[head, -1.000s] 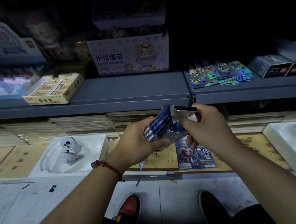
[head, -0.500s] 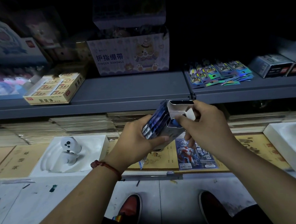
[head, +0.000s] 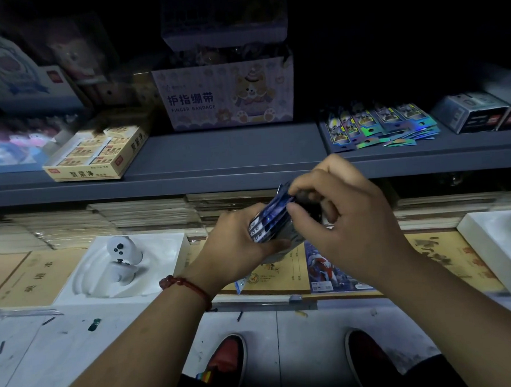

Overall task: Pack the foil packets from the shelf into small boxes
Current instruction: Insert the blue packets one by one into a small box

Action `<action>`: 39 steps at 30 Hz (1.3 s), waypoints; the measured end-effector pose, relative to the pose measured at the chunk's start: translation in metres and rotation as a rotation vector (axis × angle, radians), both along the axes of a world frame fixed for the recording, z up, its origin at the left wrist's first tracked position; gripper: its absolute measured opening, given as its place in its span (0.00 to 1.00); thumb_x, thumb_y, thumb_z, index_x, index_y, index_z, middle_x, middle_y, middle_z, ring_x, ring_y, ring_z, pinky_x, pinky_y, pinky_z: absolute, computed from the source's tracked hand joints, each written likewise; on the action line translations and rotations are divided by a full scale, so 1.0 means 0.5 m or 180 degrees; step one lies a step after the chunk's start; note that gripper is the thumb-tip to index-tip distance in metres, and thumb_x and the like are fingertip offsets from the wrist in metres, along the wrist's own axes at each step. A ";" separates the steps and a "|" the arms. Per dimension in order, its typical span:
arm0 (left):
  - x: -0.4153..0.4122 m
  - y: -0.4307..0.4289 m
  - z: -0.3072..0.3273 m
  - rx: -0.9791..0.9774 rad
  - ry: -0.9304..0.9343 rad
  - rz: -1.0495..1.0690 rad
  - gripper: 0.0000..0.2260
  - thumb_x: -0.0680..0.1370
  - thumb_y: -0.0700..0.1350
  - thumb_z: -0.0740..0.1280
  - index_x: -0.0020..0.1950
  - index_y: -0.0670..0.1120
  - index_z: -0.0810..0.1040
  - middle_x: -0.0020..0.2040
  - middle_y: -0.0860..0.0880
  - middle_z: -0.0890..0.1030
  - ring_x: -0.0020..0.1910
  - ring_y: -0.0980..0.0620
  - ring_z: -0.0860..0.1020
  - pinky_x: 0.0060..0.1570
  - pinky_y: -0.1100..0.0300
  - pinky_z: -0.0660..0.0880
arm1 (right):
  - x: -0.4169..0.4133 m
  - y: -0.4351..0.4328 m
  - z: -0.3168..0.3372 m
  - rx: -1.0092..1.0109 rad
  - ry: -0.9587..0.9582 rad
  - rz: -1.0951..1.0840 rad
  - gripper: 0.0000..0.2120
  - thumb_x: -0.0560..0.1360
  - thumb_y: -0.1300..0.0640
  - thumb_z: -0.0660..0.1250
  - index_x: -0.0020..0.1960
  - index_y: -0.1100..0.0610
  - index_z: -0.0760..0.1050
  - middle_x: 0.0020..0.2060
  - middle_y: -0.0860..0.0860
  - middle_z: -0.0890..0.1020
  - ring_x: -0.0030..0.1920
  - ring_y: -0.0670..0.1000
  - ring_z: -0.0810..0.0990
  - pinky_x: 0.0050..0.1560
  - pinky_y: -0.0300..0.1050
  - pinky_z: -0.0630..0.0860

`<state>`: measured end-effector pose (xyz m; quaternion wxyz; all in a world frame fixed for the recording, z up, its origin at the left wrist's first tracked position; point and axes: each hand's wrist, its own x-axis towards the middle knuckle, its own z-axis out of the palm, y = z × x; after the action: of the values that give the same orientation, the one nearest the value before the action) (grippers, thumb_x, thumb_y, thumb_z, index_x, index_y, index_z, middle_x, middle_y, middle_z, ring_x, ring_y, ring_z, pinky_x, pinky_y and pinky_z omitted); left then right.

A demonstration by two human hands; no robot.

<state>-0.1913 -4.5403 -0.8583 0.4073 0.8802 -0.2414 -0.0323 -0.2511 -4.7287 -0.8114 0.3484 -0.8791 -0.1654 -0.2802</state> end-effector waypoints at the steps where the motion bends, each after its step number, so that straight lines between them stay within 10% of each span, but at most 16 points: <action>1: 0.001 0.001 -0.002 0.0032 -0.0008 -0.0008 0.13 0.72 0.52 0.79 0.51 0.58 0.77 0.38 0.59 0.81 0.37 0.63 0.78 0.34 0.72 0.69 | 0.001 -0.001 0.000 -0.0045 0.0044 0.0024 0.06 0.77 0.52 0.67 0.49 0.54 0.79 0.45 0.44 0.70 0.35 0.38 0.71 0.38 0.35 0.67; 15: 0.007 0.002 -0.002 0.0244 -0.0233 -0.0105 0.13 0.73 0.52 0.78 0.51 0.57 0.75 0.39 0.61 0.78 0.38 0.65 0.77 0.35 0.73 0.69 | 0.005 -0.001 0.002 -0.0833 -0.0246 0.0031 0.08 0.83 0.55 0.63 0.50 0.57 0.79 0.47 0.50 0.74 0.36 0.52 0.73 0.34 0.52 0.75; 25: 0.014 0.018 -0.004 0.0234 -0.0010 0.0153 0.22 0.72 0.56 0.78 0.63 0.53 0.79 0.53 0.56 0.85 0.48 0.60 0.82 0.46 0.65 0.79 | 0.008 -0.011 0.006 0.0294 -0.0528 -0.0424 0.06 0.83 0.61 0.64 0.53 0.61 0.79 0.51 0.51 0.69 0.37 0.51 0.72 0.40 0.49 0.72; 31: 0.013 0.017 -0.005 0.0225 0.0053 0.0202 0.23 0.72 0.56 0.78 0.64 0.53 0.79 0.55 0.56 0.85 0.50 0.60 0.82 0.51 0.57 0.82 | 0.009 0.006 0.004 0.1735 0.0345 -0.0290 0.15 0.79 0.54 0.71 0.62 0.53 0.70 0.43 0.53 0.77 0.31 0.51 0.76 0.35 0.50 0.74; 39: 0.013 0.008 -0.014 0.0387 -0.0106 0.0282 0.22 0.72 0.57 0.77 0.63 0.53 0.78 0.51 0.55 0.85 0.45 0.58 0.81 0.45 0.57 0.81 | 0.007 0.023 -0.004 0.1542 0.1056 -0.0406 0.13 0.77 0.48 0.73 0.40 0.56 0.82 0.31 0.53 0.82 0.27 0.46 0.75 0.31 0.41 0.73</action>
<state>-0.1848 -4.5362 -0.8651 0.3500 0.9136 -0.2065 -0.0143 -0.2475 -4.7172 -0.8133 0.5518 -0.8128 0.0211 -0.1854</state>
